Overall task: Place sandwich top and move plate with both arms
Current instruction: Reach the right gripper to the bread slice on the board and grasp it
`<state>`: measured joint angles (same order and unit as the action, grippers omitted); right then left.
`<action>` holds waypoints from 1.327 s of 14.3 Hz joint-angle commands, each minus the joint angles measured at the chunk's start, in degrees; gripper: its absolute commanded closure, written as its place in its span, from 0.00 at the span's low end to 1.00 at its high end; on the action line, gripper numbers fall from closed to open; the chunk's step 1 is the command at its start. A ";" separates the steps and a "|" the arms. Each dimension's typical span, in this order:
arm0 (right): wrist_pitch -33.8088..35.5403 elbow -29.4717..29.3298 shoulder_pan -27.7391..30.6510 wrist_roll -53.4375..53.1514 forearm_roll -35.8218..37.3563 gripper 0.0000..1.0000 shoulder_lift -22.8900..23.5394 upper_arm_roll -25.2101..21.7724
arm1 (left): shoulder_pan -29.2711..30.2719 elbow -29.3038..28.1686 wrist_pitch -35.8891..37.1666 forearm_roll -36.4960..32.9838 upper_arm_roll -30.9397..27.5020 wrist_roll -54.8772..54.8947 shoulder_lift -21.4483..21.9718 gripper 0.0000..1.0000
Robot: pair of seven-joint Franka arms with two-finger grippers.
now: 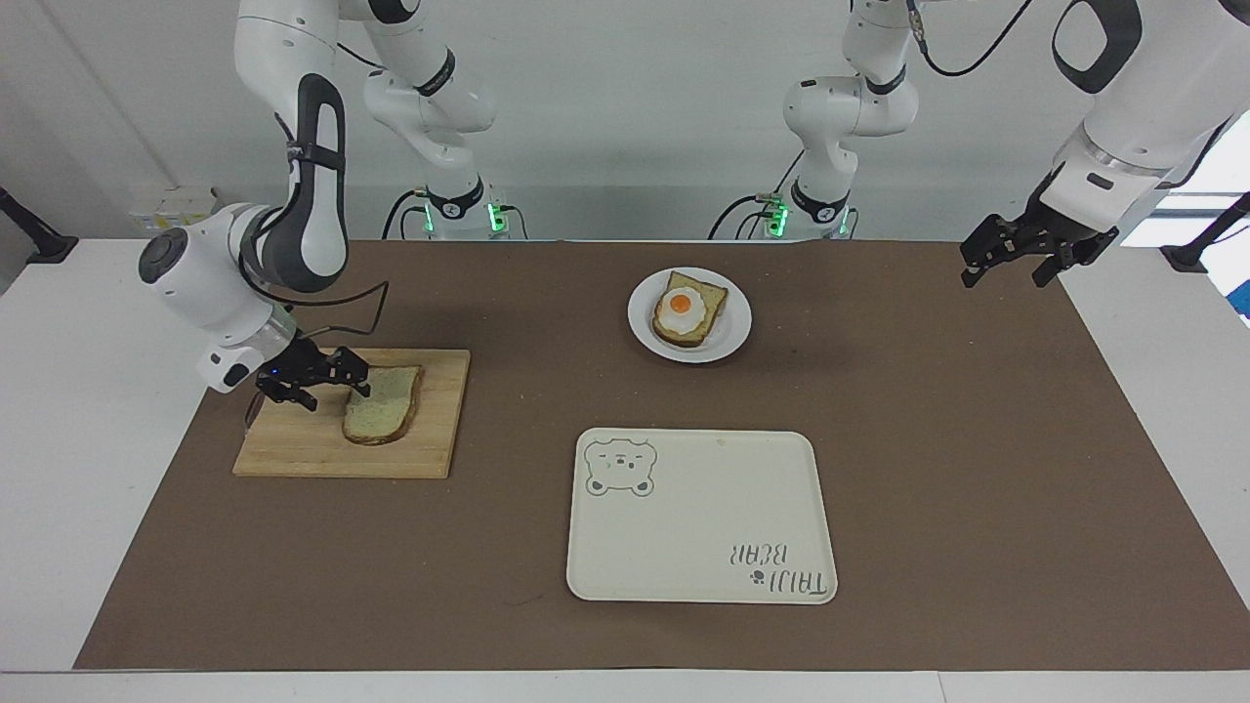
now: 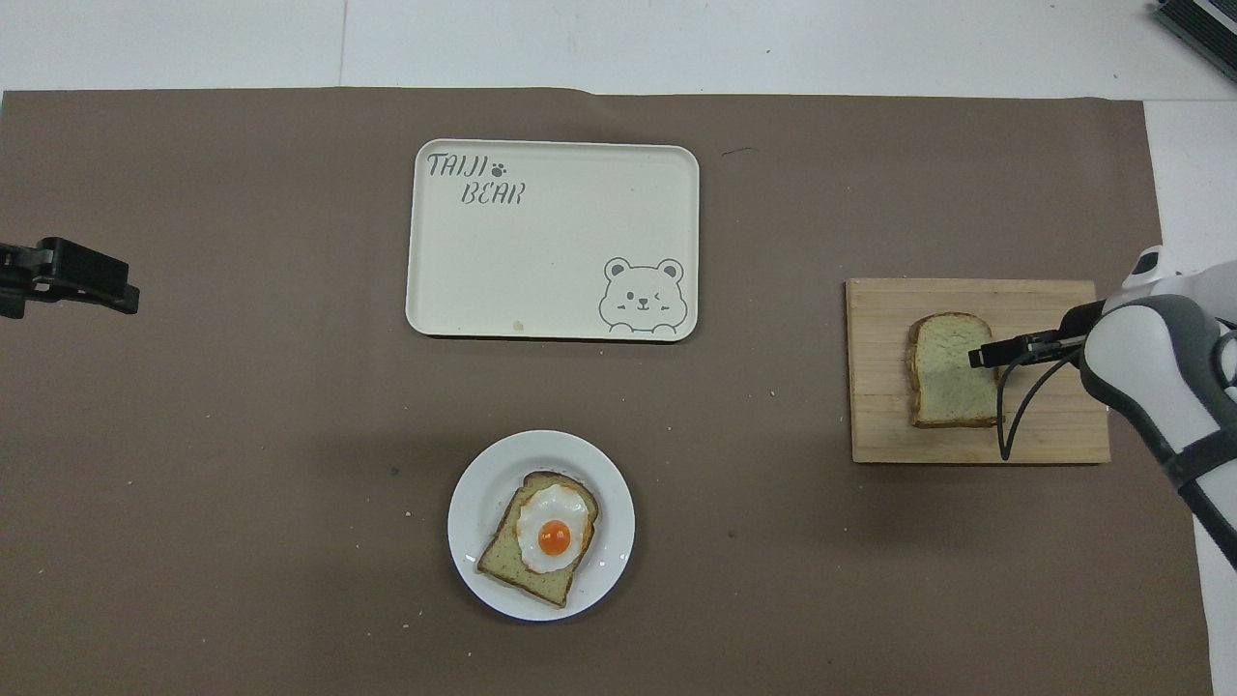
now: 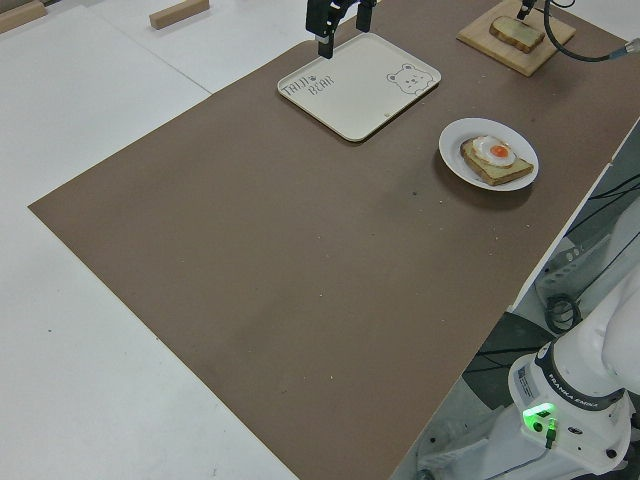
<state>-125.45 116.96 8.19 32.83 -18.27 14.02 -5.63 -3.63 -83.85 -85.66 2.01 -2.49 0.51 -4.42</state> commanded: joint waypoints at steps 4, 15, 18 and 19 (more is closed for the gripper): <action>-1.20 2.39 0.77 2.33 -1.95 0.16 -0.57 0.53 | 0.37 -1.67 0.23 0.10 0.11 0.64 1.60 0.00; -1.29 2.74 0.25 -0.31 -1.95 1.00 -0.48 0.44 | 0.37 -1.67 0.23 0.10 0.11 0.64 1.60 0.00; -1.21 2.57 0.25 -0.48 -1.86 1.00 -0.48 0.44 | 0.37 -1.67 0.23 0.10 0.11 0.55 1.60 0.00; -1.20 2.48 0.25 -0.40 -1.86 1.00 -0.48 0.44 | 0.37 -1.67 0.23 0.19 0.11 0.64 1.60 0.00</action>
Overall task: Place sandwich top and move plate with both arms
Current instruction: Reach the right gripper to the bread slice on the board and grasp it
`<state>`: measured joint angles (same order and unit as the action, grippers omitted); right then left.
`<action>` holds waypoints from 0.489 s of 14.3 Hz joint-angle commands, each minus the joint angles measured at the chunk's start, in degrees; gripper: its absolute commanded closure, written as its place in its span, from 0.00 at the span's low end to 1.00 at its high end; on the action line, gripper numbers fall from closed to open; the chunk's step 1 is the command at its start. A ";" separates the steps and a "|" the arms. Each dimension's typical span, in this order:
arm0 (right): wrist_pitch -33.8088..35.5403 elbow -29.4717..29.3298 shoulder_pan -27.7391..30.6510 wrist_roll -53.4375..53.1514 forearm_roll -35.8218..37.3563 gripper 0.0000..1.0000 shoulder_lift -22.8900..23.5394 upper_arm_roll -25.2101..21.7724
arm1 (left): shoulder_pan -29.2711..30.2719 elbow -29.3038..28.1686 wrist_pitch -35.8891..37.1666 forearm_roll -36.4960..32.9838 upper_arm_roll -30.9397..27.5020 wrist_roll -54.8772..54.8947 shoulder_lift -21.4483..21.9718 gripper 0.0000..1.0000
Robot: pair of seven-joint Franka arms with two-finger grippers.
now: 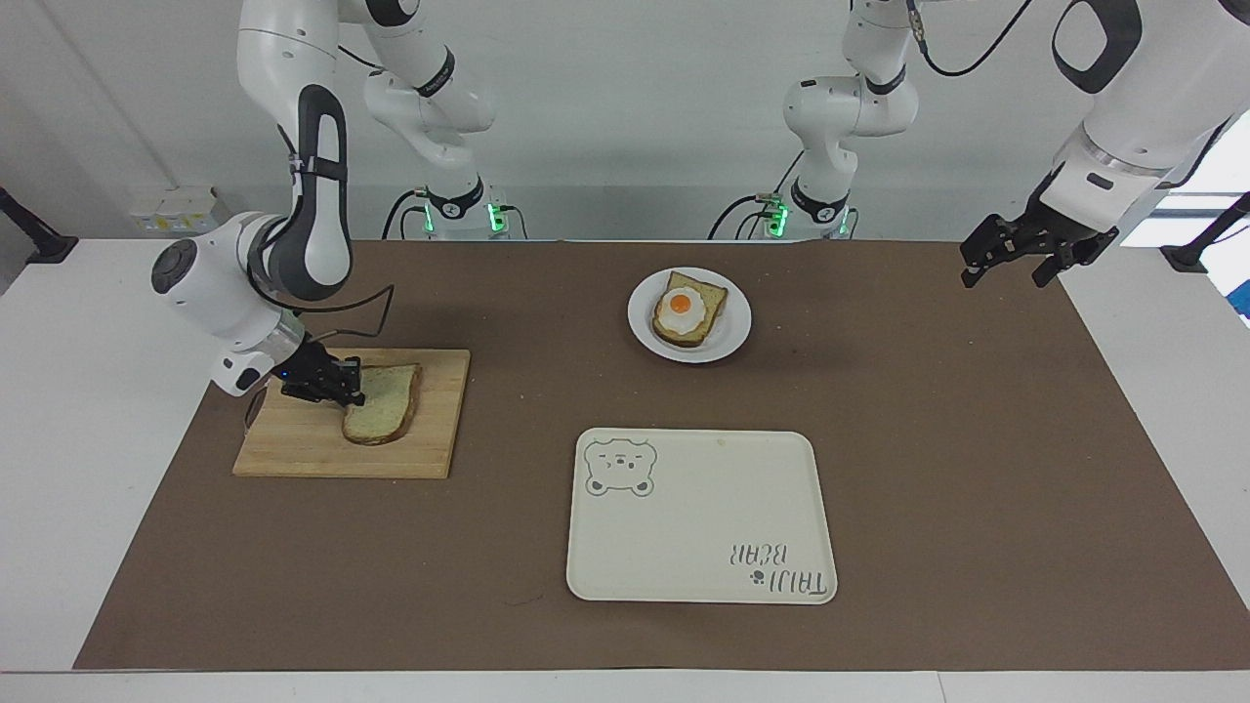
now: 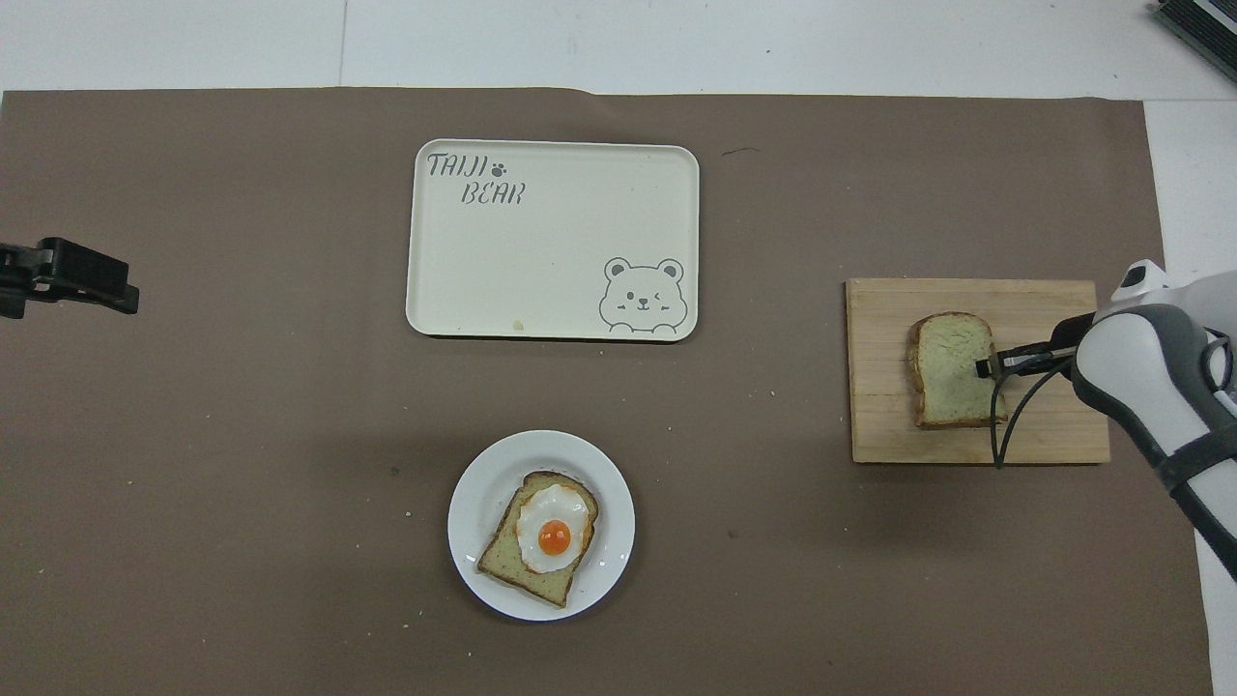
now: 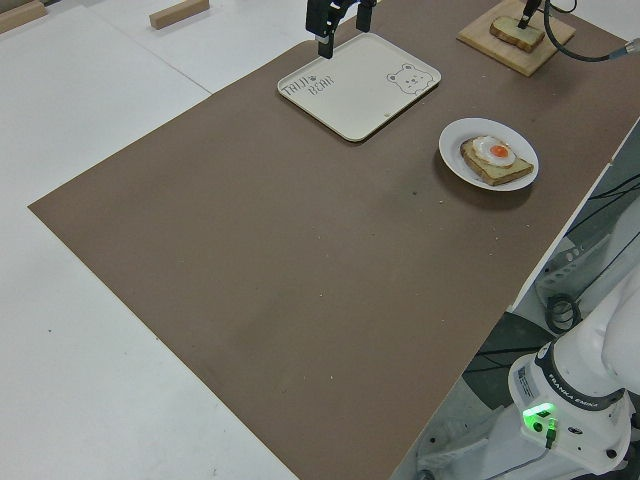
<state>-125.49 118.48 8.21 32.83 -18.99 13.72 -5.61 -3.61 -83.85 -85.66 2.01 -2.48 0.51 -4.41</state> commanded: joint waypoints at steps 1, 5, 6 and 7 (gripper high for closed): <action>-1.16 0.96 0.23 -0.40 -1.14 1.00 -0.18 0.42 | 0.36 -1.67 0.23 0.10 0.11 0.64 1.60 0.00; -0.37 0.17 0.41 -0.22 -1.14 1.00 -0.18 0.51 | 0.36 -1.67 0.23 0.10 0.11 0.64 1.60 0.00; -0.20 -0.26 0.32 -0.22 -1.14 1.00 -0.44 0.51 | 0.36 -1.67 0.15 0.10 0.11 0.64 1.60 0.00; 0.15 -0.96 0.32 -0.22 -1.14 1.00 -0.71 0.51 | 0.36 -1.67 0.23 0.19 0.11 0.64 1.60 0.00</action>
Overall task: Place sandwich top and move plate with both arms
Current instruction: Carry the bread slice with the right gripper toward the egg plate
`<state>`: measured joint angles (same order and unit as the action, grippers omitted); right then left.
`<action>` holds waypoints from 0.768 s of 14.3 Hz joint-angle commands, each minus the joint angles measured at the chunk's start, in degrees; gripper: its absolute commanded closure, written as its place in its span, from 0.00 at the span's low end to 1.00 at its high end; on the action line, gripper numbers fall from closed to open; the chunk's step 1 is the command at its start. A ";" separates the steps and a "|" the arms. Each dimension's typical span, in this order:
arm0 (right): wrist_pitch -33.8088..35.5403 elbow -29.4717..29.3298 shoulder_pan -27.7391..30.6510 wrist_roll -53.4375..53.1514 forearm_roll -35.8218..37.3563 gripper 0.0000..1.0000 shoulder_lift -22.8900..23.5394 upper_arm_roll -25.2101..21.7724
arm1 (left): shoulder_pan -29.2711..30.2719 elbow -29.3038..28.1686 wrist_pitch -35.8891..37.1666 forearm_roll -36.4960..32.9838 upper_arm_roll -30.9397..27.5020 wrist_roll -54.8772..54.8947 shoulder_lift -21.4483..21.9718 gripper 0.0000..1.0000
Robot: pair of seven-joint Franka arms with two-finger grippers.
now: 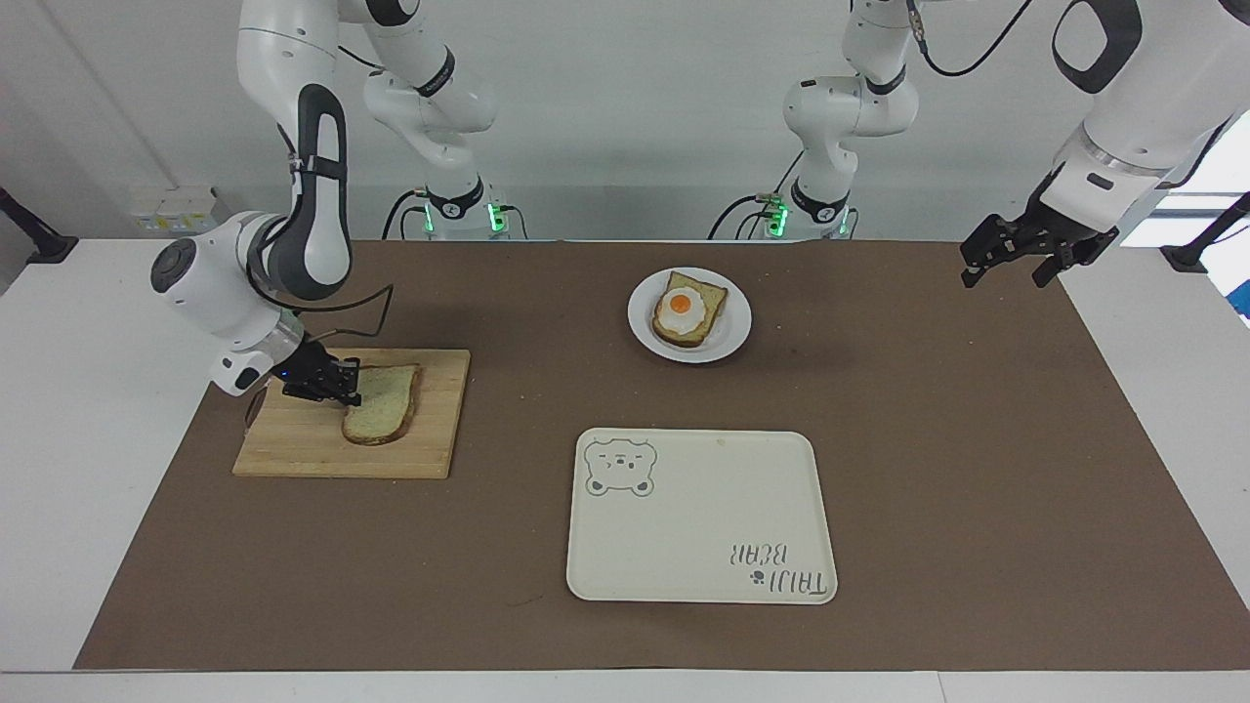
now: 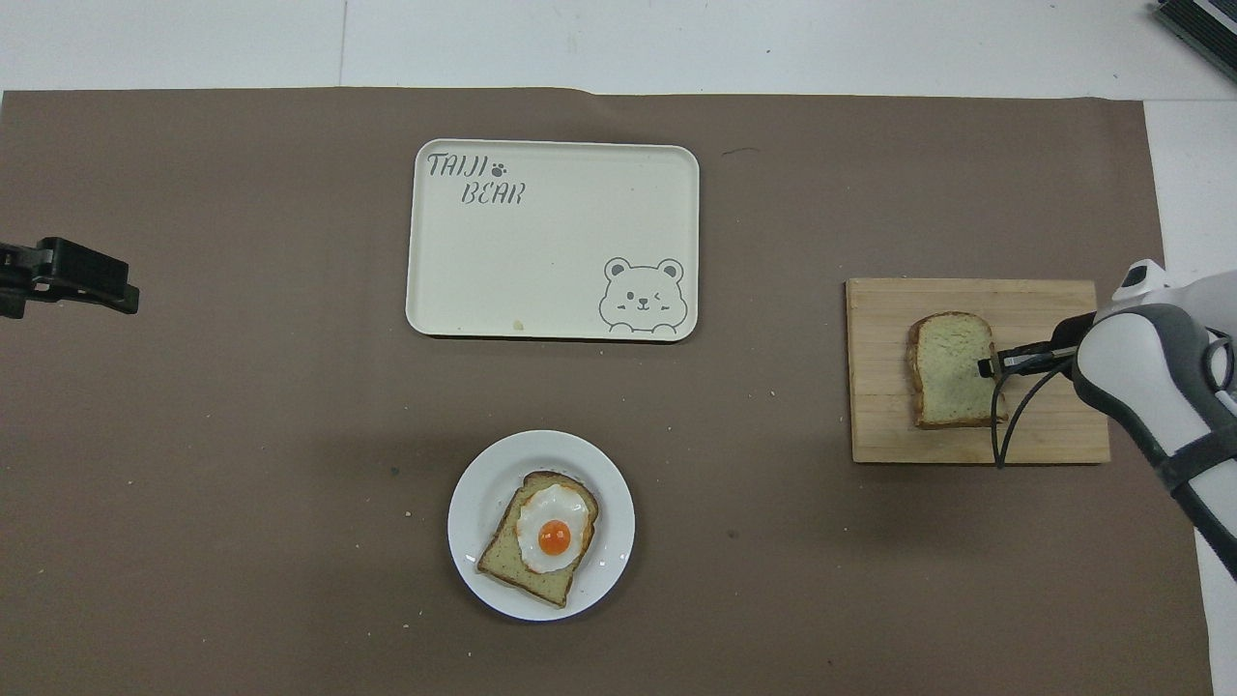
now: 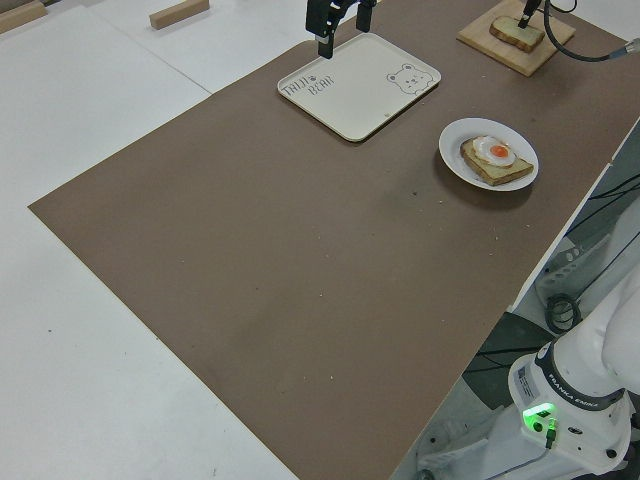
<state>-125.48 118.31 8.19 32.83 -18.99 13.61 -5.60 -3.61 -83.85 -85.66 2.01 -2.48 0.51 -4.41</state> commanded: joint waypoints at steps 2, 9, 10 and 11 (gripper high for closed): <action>2.33 -2.46 0.25 -0.22 -0.62 1.00 -0.96 0.50 | 0.36 -1.67 0.23 0.10 0.11 0.64 1.60 0.00; 14.81 -8.62 0.25 -0.57 -0.87 1.00 -3.06 0.94 | 0.36 -1.67 0.23 0.19 0.11 0.64 1.60 0.00; 16.48 -9.49 0.16 -1.79 -1.05 1.00 -3.41 1.20 | 0.36 -1.67 0.23 0.10 0.11 0.64 1.60 0.00; 18.50 -10.20 -0.19 -4.15 -1.14 1.00 -3.51 1.38 | 0.36 -1.67 0.23 0.10 0.11 0.64 1.60 0.00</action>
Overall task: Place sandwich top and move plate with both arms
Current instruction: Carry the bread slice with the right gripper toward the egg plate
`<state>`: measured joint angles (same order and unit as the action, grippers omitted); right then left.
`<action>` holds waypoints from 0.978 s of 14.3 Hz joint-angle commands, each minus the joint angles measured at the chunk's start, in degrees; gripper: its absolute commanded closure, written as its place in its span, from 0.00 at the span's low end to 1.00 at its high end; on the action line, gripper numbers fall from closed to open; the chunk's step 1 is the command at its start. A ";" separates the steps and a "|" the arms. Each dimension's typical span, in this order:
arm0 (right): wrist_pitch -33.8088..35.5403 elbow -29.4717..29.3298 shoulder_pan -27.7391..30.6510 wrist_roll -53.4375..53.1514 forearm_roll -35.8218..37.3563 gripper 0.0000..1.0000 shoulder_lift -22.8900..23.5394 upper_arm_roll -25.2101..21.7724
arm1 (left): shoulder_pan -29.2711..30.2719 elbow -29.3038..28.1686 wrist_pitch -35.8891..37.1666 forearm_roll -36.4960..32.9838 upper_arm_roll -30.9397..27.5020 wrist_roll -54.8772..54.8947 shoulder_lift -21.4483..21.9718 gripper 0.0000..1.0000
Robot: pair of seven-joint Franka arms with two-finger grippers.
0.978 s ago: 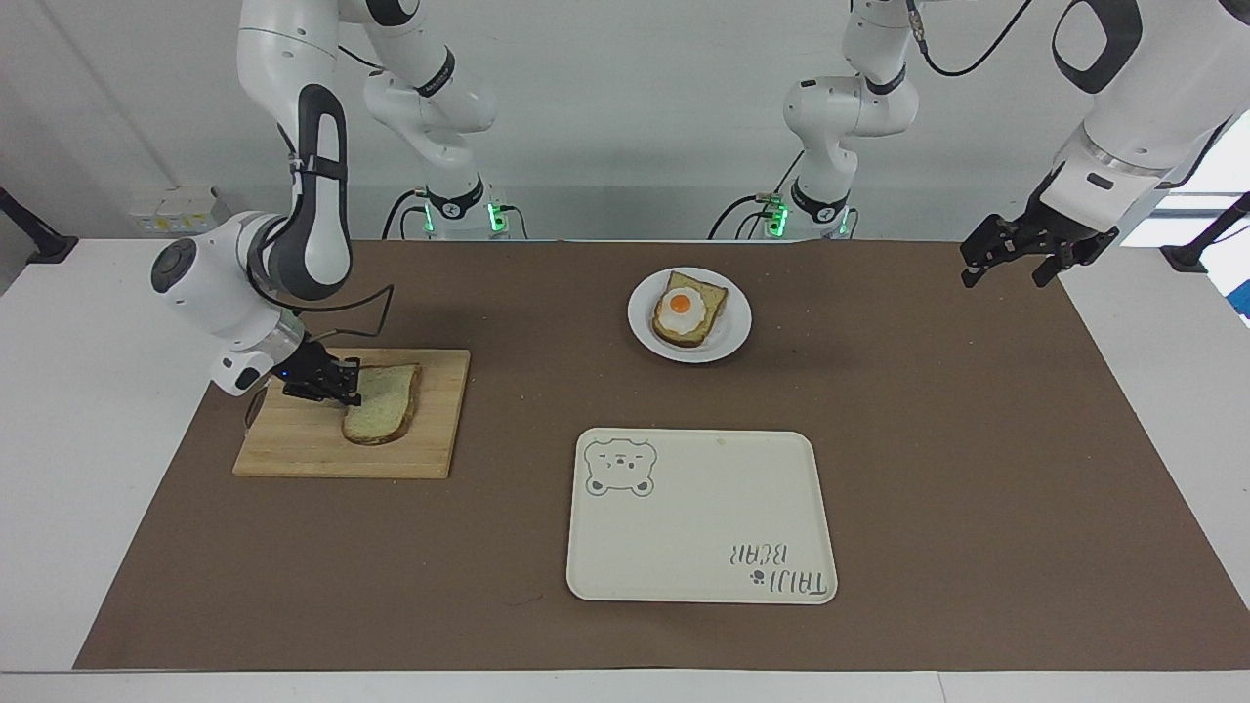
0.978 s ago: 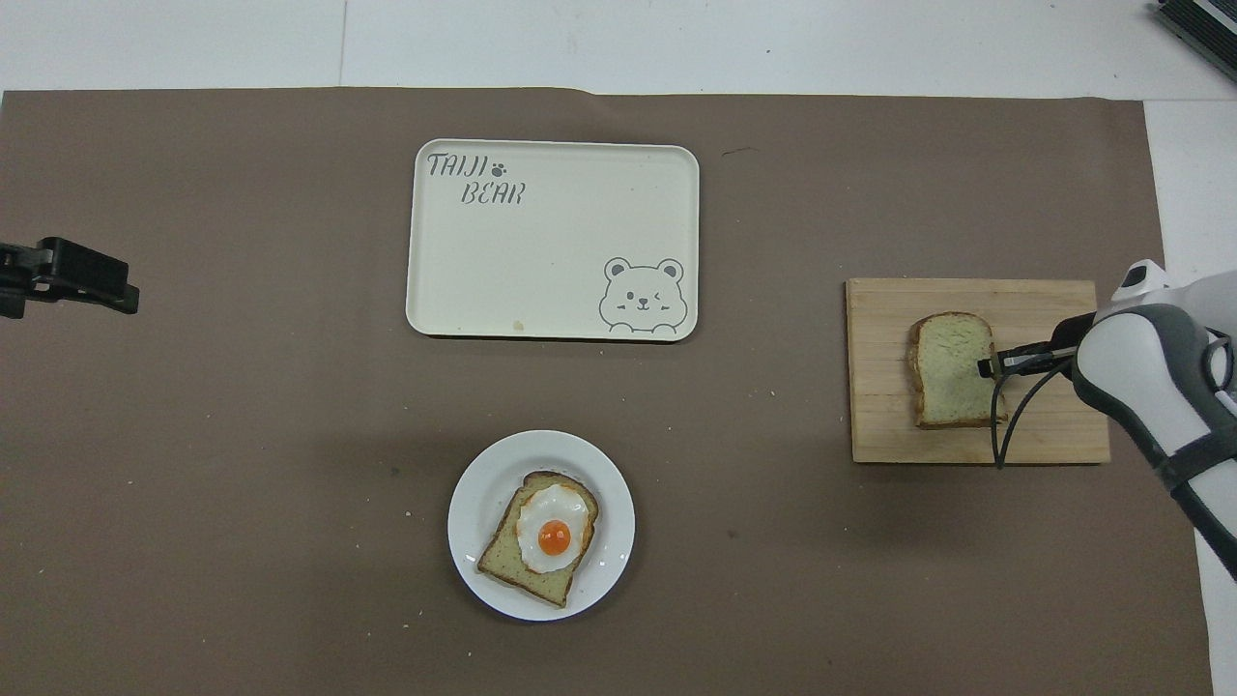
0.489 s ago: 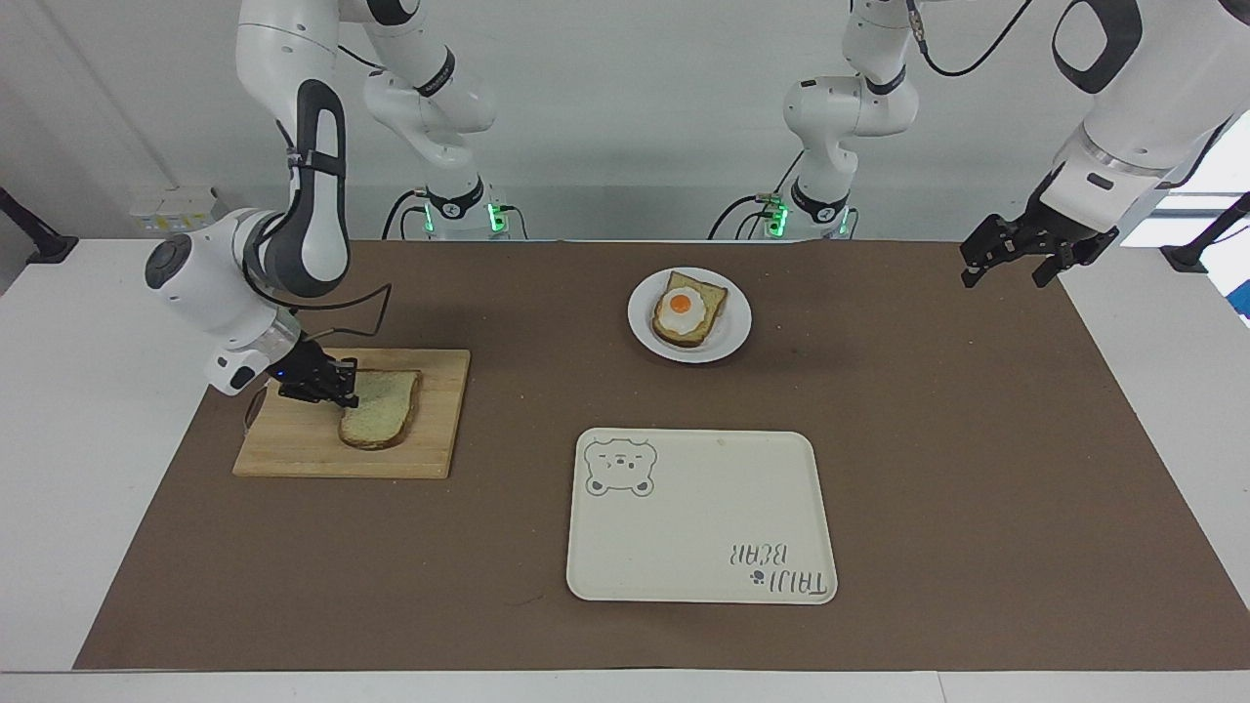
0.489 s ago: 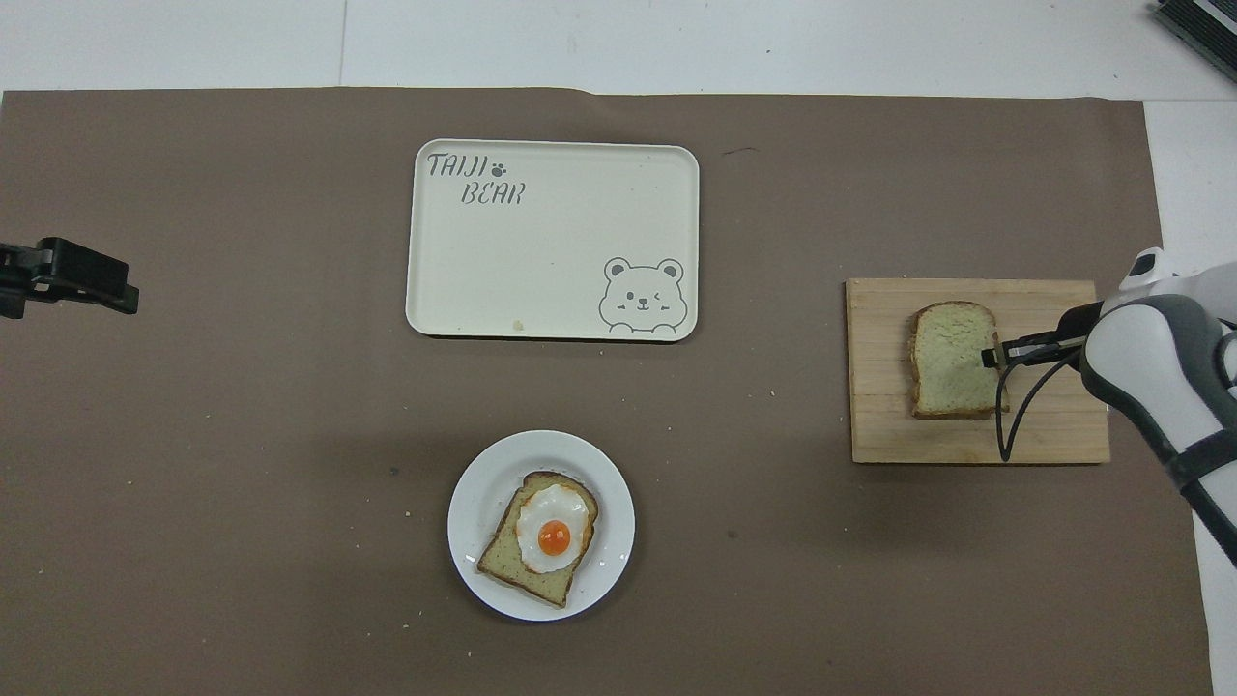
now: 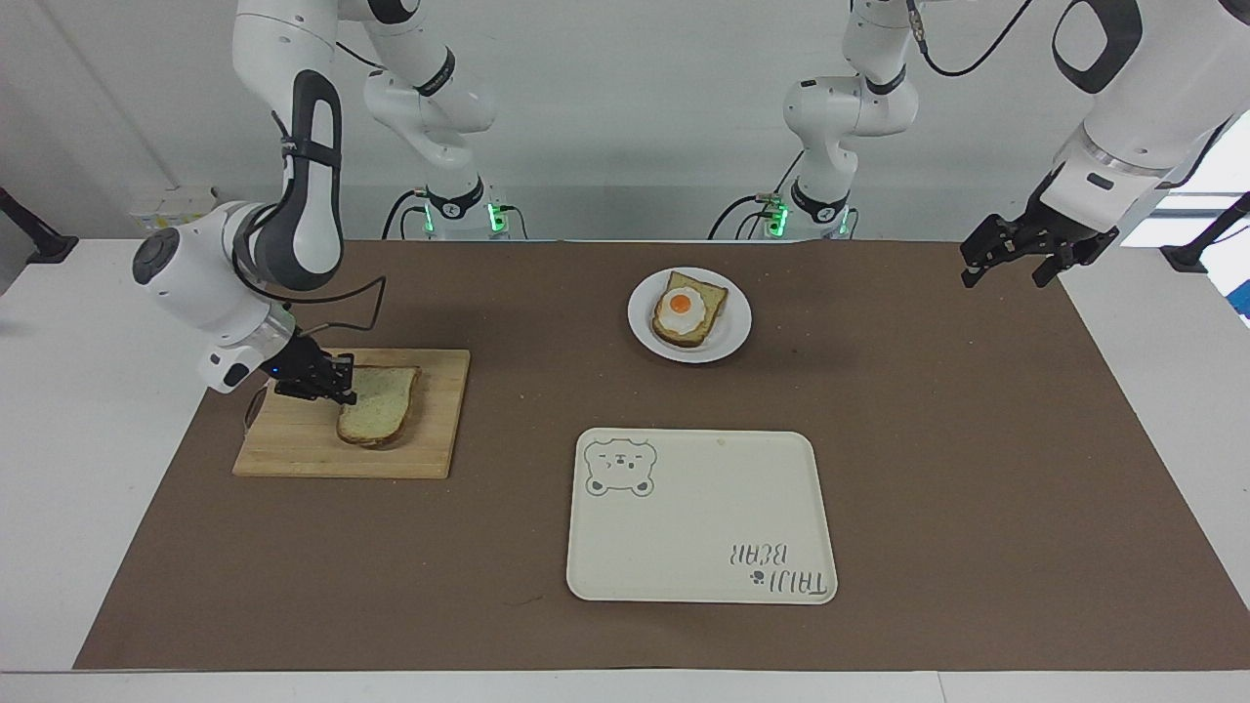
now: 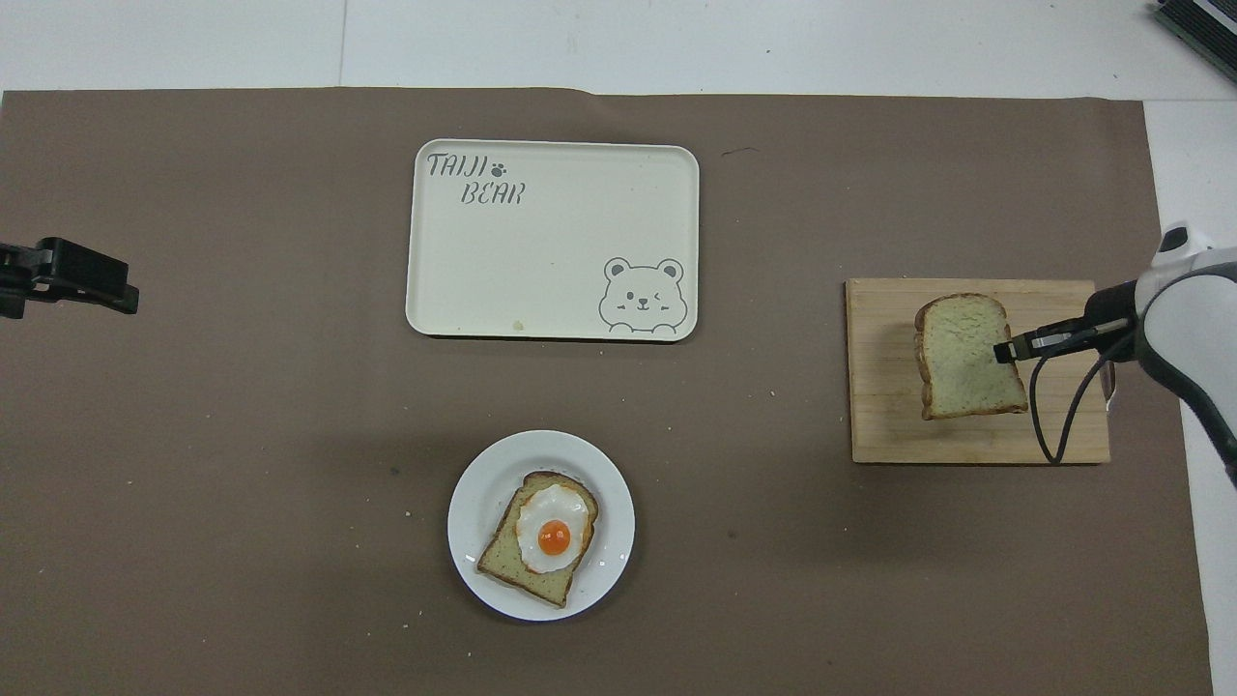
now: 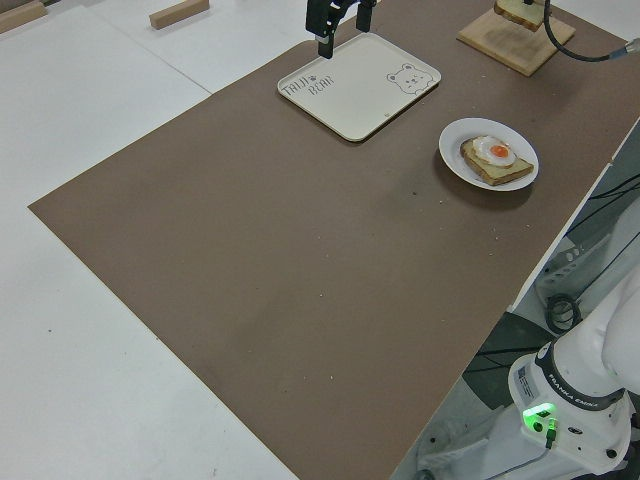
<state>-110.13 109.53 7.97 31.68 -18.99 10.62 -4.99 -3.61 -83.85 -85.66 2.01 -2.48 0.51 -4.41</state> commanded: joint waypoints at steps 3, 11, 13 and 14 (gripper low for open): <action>4.83 -2.04 -3.91 -9.51 -1.14 1.00 -1.92 1.38 | 0.35 -1.67 0.23 0.19 0.11 0.64 1.60 0.00; 4.13 -2.04 -17.89 -24.63 -1.22 1.00 -2.36 1.38 | 0.35 -1.67 0.23 0.10 0.11 0.64 1.60 0.00; 3.87 -1.78 -21.49 -26.32 -1.22 1.00 -2.97 1.38 | 0.35 -1.67 0.23 0.10 0.11 0.64 1.60 0.00; 3.87 -1.61 -22.73 -26.50 -1.31 1.00 -3.06 1.38 | 0.35 -1.67 0.23 0.19 0.11 0.64 1.60 0.00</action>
<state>-105.97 107.29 -12.78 6.37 -19.04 8.81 -3.42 -3.60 -83.86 -85.66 2.01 -2.48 0.51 -4.41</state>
